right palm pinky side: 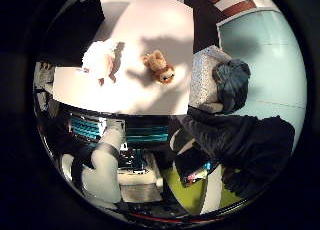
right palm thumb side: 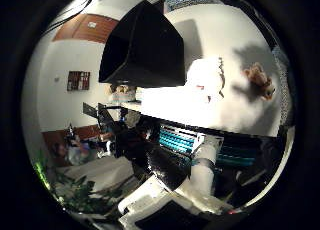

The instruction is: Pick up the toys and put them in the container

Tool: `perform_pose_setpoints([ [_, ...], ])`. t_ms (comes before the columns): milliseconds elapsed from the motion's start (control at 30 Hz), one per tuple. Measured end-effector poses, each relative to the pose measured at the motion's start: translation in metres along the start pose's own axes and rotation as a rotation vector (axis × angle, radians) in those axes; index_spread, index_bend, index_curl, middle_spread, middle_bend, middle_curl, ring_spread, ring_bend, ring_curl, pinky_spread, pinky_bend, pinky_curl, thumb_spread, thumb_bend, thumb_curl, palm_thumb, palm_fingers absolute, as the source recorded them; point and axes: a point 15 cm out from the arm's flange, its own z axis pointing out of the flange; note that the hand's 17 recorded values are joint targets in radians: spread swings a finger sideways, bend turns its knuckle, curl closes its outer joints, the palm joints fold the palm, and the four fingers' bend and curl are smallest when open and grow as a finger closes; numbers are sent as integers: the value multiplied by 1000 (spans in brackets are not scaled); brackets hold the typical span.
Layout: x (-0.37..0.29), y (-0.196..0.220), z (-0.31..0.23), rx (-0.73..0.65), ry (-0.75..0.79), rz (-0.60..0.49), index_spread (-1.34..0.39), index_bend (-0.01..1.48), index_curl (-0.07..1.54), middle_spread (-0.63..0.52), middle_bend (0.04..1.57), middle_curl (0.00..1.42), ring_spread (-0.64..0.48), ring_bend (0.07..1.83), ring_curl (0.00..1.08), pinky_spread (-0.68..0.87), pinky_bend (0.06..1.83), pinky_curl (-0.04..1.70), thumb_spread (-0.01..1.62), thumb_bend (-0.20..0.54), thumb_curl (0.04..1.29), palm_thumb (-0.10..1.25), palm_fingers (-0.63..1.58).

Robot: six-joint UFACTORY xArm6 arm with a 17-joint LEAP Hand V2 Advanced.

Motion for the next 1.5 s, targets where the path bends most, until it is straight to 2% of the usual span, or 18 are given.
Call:
perform_pose_setpoints([
  [367,6,2,6,-3,-3,22,-384,175,290,57,191,301,219,294,250,423,473,284,1093,-26,281,439,82],
  [667,53,-10,-13,76,22,162,-398,190,298,-6,195,308,193,317,254,431,401,268,1111,-23,269,404,224],
  [833,86,-23,-20,185,28,262,-401,171,301,-29,192,308,173,356,257,435,378,262,1114,-22,268,401,290],
  [1100,129,-32,1,170,18,349,-343,150,272,-19,200,314,181,378,248,438,416,271,1115,-20,269,403,252],
  [1500,177,-52,57,126,-3,409,-320,159,265,-4,200,325,187,377,235,429,439,274,1119,-22,273,418,208],
])
